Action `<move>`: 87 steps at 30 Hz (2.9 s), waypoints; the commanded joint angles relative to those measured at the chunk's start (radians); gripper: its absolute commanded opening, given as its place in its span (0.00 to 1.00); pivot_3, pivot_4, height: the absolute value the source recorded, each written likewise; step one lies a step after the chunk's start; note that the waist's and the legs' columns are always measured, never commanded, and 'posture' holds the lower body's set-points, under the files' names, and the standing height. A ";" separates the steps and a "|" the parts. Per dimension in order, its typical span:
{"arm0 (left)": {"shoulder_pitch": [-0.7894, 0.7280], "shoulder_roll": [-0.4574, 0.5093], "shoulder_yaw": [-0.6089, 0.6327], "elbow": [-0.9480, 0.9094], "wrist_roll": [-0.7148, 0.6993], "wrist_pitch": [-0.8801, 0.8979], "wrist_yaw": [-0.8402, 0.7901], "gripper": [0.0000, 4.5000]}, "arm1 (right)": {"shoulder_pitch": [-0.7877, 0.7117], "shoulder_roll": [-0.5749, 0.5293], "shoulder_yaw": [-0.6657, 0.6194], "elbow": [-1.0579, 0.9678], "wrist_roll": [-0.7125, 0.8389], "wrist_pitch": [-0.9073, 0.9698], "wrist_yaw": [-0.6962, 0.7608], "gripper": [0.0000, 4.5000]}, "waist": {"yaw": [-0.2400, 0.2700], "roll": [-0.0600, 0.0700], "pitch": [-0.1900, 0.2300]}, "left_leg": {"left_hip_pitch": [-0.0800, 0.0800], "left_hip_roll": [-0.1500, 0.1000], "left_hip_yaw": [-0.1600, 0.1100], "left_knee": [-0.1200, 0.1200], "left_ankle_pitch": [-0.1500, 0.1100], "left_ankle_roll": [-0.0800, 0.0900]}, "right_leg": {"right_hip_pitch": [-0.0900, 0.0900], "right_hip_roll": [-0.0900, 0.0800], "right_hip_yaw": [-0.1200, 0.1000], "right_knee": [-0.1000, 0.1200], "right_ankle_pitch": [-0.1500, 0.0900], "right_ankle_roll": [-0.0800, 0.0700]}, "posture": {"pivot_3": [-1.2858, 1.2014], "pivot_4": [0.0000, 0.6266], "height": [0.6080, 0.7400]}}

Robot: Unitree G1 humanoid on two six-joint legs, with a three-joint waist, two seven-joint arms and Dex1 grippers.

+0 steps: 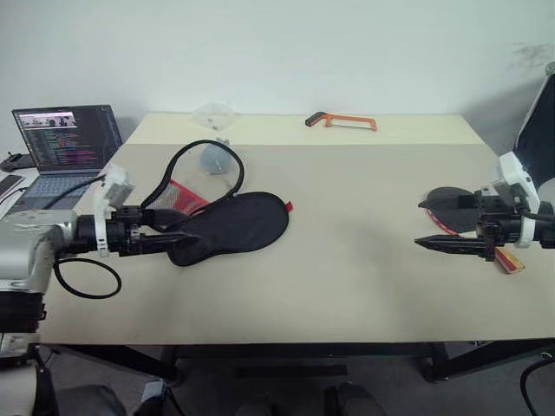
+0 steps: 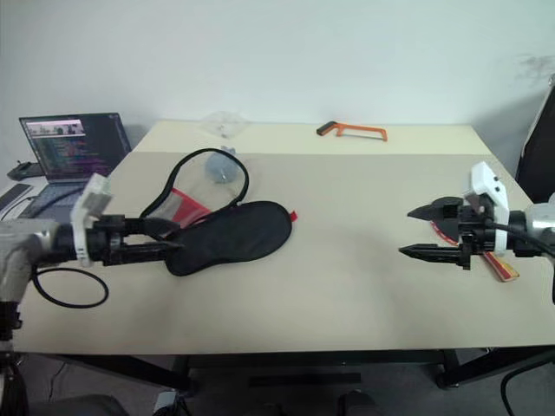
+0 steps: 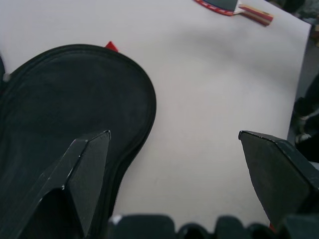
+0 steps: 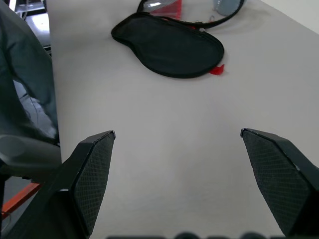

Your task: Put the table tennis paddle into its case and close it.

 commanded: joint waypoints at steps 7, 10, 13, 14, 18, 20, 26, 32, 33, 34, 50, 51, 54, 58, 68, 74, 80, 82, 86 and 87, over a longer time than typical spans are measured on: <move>-0.001 -0.011 0.027 0.042 0.031 -0.044 -0.013 1.00 | -0.027 0.030 -0.009 -0.066 0.041 0.017 -0.040 0.99 | 0.000 0.000 0.000 | 0.000 0.000 0.000 0.000 0.000 0.000 | 0.000 0.000 0.000 0.000 0.000 0.000 | 0.52 0.24 1.00; 0.015 0.002 0.013 0.043 0.053 -0.053 -0.020 1.00 | -0.034 0.027 -0.011 -0.055 0.045 0.010 -0.036 0.99 | 0.000 0.000 0.000 | 0.000 0.000 0.000 0.000 0.000 0.000 | 0.000 0.000 0.000 0.000 0.000 0.000 | 0.52 0.24 1.00; 0.000 0.007 -0.063 0.137 0.186 -0.203 -0.005 1.00 | -0.028 0.034 -0.003 -0.087 0.042 0.007 -0.056 0.99 | 0.001 0.000 0.000 | 0.000 0.000 0.000 0.000 0.000 0.000 | 0.000 0.000 0.000 0.000 0.000 0.000 | 0.52 0.24 1.00; -0.009 -0.004 -0.086 0.151 0.219 -0.239 0.001 1.00 | -0.024 0.034 -0.007 -0.096 0.044 0.005 -0.060 0.99 | 0.001 0.000 0.000 | 0.001 0.000 0.000 0.000 0.000 0.000 | 0.000 0.000 0.000 0.000 0.000 0.000 | 0.52 0.24 1.00; -0.072 -0.081 -0.149 0.234 0.325 -0.378 0.053 1.00 | -0.025 0.051 -0.006 -0.089 0.041 -0.010 -0.082 0.99 | 0.004 -0.001 0.000 | 0.001 0.000 0.000 0.000 0.000 0.000 | 0.001 0.000 0.000 0.000 0.000 0.000 | 0.52 0.24 1.00; -0.115 -0.119 -0.174 0.288 0.371 -0.429 0.082 1.00 | -0.040 0.068 0.009 -0.077 0.032 -0.016 -0.095 0.99 | 0.006 -0.002 -0.001 | 0.000 -0.001 0.000 0.001 0.000 0.000 | 0.001 0.000 0.000 0.000 0.000 0.000 | 0.52 0.24 1.00; -0.177 -0.200 -0.258 0.468 0.523 -0.601 0.165 1.00 | -0.025 0.071 0.020 -0.093 0.018 -0.023 -0.119 0.99 | 0.005 -0.002 -0.001 | 0.000 -0.001 0.000 0.001 0.000 0.000 | 0.001 -0.001 0.000 0.000 0.001 0.000 | 0.52 0.24 1.00; -0.191 -0.258 -0.262 0.519 0.527 -0.597 0.101 1.00 | 0.001 0.053 -0.005 -0.114 0.035 -0.011 -0.128 0.99 | 0.005 -0.002 -0.002 | 0.000 -0.001 0.000 0.001 0.000 0.001 | 0.001 -0.001 0.000 0.000 0.001 0.000 | 0.52 0.24 1.00; -0.188 -0.259 -0.265 0.515 0.528 -0.596 0.084 1.00 | 0.002 0.049 -0.009 -0.112 0.034 -0.013 -0.126 0.99 | 0.004 -0.003 -0.002 | 0.000 -0.001 0.000 0.001 0.000 0.001 | 0.001 -0.001 0.000 0.001 0.001 0.000 | 0.52 0.24 1.00; -0.184 -0.259 -0.267 0.509 0.529 -0.594 0.073 1.00 | 0.005 0.044 -0.013 -0.109 0.033 -0.016 -0.124 0.99 | 0.004 -0.003 -0.002 | 0.000 -0.001 0.000 0.001 0.000 0.001 | 0.001 -0.001 -0.001 0.001 0.001 0.001 | 0.52 0.24 1.00; -0.385 -0.452 -0.300 0.764 0.678 -0.709 0.375 0.22 | 0.036 0.027 -0.047 -0.155 0.044 0.002 -0.182 1.00 | 0.020 0.001 -0.004 | 0.023 -0.001 0.000 0.000 0.009 0.015 | 0.027 -0.001 -0.001 -0.001 0.002 0.012 | 0.52 0.24 1.00; -0.396 -0.472 -0.291 0.758 0.667 -0.692 0.371 0.14 | 0.034 0.027 -0.045 -0.156 0.045 0.002 -0.184 1.00 | 0.020 0.001 -0.004 | 0.022 0.000 0.001 0.000 0.011 0.015 | 0.027 -0.001 -0.001 -0.001 0.003 0.014 | 0.52 0.24 1.00; -0.413 -0.531 -0.278 0.723 0.645 -0.639 0.346 0.00 | 0.029 0.027 -0.040 -0.156 0.047 0.000 -0.189 1.00 | 0.020 0.001 -0.004 | 0.017 -0.001 0.001 0.001 0.017 0.010 | 0.025 -0.001 0.000 -0.002 0.006 0.017 | 0.52 0.24 1.00; -0.445 -0.669 -0.256 0.669 0.603 -0.510 0.372 0.00 | 0.017 0.032 -0.022 -0.147 0.037 -0.011 -0.190 1.00 | 0.024 0.000 -0.004 | 0.005 -0.006 0.001 0.001 0.016 0.010 | 0.016 -0.003 0.001 -0.004 0.009 0.012 | 0.52 0.24 1.00; -0.565 -0.968 -0.180 0.709 0.558 -0.369 0.644 0.00 | -0.019 0.064 0.032 -0.121 0.015 -0.035 -0.187 1.00 | 0.028 -0.003 -0.002 | -0.008 -0.011 0.001 0.000 0.015 0.012 | 0.004 -0.013 0.000 -0.006 0.011 0.013 | 0.52 0.24 1.00; -0.633 -1.109 -0.141 0.819 0.552 -0.392 0.813 0.00 | -0.034 0.075 0.052 -0.116 0.004 -0.041 -0.178 1.00 | 0.026 -0.003 -0.002 | -0.006 -0.011 0.002 0.000 0.015 0.012 | 0.005 -0.013 -0.001 -0.006 0.010 0.015 | 0.52 0.24 1.00; -0.702 -1.220 -0.083 0.912 0.526 -0.425 0.938 0.00 | -0.045 0.080 0.063 -0.110 -0.005 -0.045 -0.171 1.00 | 0.027 -0.004 -0.001 | -0.006 -0.011 0.002 0.000 0.015 0.012 | 0.005 -0.012 -0.001 -0.006 0.010 0.015 | 0.52 0.24 1.00; -0.720 -1.239 -0.064 0.933 0.513 -0.443 0.981 0.00 | -0.045 0.080 0.065 -0.112 -0.004 -0.045 -0.170 1.00 | 0.024 -0.004 -0.001 | -0.005 -0.011 0.003 0.000 0.015 0.012 | 0.005 -0.012 0.000 -0.005 0.009 0.016 | 0.52 0.24 1.00; -0.751 -1.258 -0.039 0.951 0.503 -0.467 1.032 0.06 | -0.042 0.082 0.067 -0.120 -0.001 -0.043 -0.174 1.00 | 0.025 -0.004 -0.001 | -0.004 -0.010 0.003 0.000 0.015 0.011 | 0.006 -0.012 0.000 -0.005 0.008 0.018 | 0.52 0.24 1.00; -0.755 -1.257 -0.037 0.954 0.502 -0.473 1.039 0.12 | -0.043 0.083 0.068 -0.120 -0.001 -0.043 -0.175 1.00 | 0.025 -0.004 -0.001 | -0.004 -0.010 0.004 0.000 0.015 0.011 | 0.006 -0.012 0.000 -0.005 0.008 0.018 | 0.52 0.24 1.00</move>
